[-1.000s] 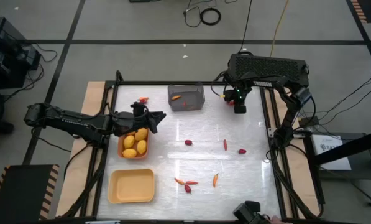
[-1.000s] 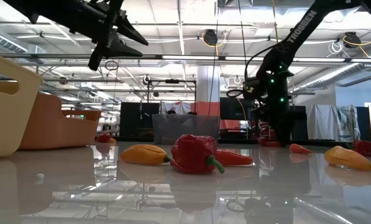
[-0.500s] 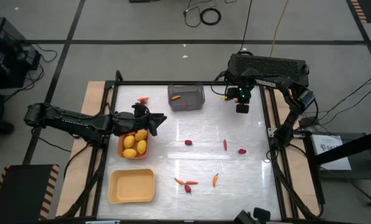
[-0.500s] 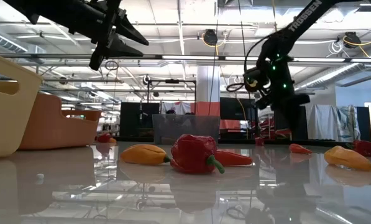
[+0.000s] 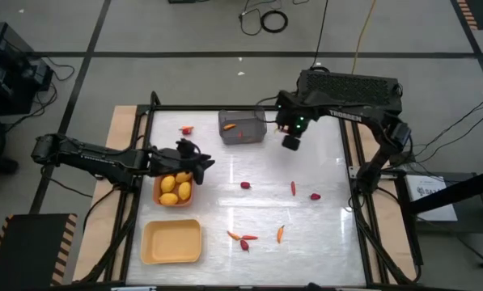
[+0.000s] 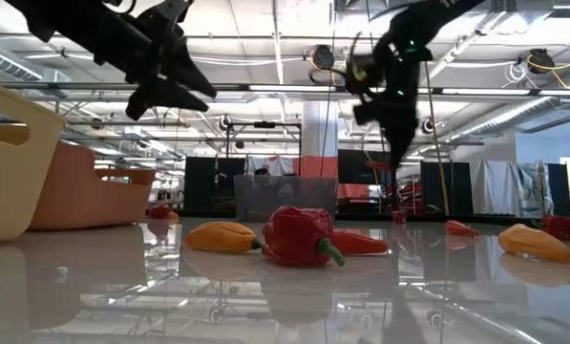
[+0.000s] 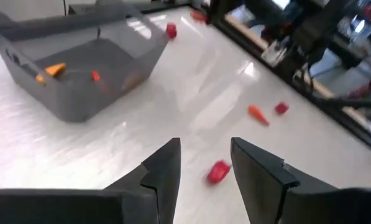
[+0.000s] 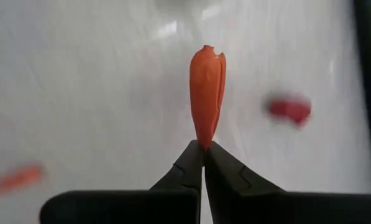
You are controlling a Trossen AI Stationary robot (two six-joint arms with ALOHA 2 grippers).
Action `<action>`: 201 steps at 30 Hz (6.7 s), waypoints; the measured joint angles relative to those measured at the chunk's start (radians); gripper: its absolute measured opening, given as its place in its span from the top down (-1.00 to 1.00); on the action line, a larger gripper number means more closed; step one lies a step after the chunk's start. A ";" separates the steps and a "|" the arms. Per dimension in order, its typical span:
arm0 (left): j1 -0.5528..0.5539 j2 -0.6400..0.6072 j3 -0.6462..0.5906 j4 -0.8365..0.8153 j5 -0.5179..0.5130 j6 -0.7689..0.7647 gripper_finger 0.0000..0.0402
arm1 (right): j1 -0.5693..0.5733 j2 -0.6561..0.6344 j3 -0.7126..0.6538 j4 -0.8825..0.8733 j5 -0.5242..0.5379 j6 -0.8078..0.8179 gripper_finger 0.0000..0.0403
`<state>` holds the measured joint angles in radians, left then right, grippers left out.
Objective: Sort produce into baskets
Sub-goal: Put the red bell pepper into the black bin
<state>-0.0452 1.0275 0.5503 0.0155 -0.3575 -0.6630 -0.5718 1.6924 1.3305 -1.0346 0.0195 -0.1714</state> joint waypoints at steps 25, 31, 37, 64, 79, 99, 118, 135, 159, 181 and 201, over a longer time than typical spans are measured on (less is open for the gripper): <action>-0.014 0.000 0.000 -0.060 0.234 0.101 0.26 | 0.122 0.057 0.015 0.720 0.012 0.382 0.88; -0.052 0.000 0.000 -0.063 0.234 0.102 0.26 | 0.117 0.095 0.015 0.721 0.049 0.414 0.78; -0.087 0.000 0.000 -0.077 0.234 0.120 0.26 | 0.112 0.095 0.014 0.718 0.068 0.470 0.49; -0.175 0.117 0.062 0.030 0.376 0.258 0.26 | 0.528 -0.132 0.014 0.400 -0.265 0.632 0.30; -0.300 0.622 0.478 -0.045 0.326 0.285 0.26 | 1.006 -0.150 0.014 0.294 -0.008 0.799 0.38; -0.344 1.066 0.857 -0.147 0.322 0.256 0.26 | 1.314 -0.150 0.014 0.227 0.264 1.001 0.53; -0.374 1.085 0.851 -0.180 0.238 0.249 0.26 | 1.310 -0.150 0.014 0.235 0.347 0.998 0.62; -0.373 1.112 0.852 -0.184 0.271 0.238 0.57 | 1.310 -0.150 0.014 0.237 0.346 0.991 0.62; -0.150 0.833 0.879 -0.296 0.204 0.379 0.89 | 1.276 -0.150 0.014 0.231 0.347 1.023 0.62; 0.479 0.697 0.783 -0.471 0.348 0.520 0.89 | 1.098 -0.150 0.014 0.251 0.355 1.138 0.62; 0.548 0.705 0.752 -0.456 0.359 0.679 0.69 | 0.910 -0.150 0.014 0.327 0.345 1.188 0.62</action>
<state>0.5033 1.7329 1.3018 -0.4402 0.0017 0.0158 0.3380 1.5425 1.3449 -0.7081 0.3641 1.0166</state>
